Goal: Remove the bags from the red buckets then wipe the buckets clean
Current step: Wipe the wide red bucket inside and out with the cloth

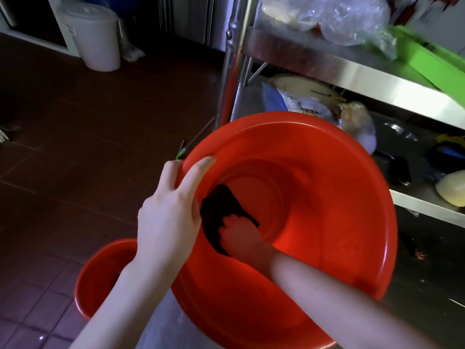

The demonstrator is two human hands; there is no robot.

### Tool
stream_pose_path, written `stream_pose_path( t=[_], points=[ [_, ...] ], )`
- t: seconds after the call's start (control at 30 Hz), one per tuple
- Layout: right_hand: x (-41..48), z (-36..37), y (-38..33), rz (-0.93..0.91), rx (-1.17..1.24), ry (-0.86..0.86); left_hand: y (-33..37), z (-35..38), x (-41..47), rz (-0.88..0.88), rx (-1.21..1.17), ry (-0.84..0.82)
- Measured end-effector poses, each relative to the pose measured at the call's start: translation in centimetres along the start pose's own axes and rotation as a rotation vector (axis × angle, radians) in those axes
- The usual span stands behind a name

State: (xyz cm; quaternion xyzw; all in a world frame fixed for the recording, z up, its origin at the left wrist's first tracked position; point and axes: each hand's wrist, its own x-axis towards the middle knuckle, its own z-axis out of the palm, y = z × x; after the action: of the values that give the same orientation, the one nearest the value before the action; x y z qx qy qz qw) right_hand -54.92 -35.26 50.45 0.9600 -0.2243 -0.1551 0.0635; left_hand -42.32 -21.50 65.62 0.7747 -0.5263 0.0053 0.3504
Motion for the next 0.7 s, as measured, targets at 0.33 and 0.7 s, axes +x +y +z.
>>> stream_pose_path(
  t=[0.33,0.7],
  points=[
    [-0.5,1.7,2.3,-0.105,-0.094,-0.254,-1.0,0.5,0.3,-0.07,-0.042,0.016],
    [-3.0,-0.4,5.9,-0.056,-0.399,-0.793,-1.9,0.6,-0.3,-0.106,-0.082,0.008]
  ],
)
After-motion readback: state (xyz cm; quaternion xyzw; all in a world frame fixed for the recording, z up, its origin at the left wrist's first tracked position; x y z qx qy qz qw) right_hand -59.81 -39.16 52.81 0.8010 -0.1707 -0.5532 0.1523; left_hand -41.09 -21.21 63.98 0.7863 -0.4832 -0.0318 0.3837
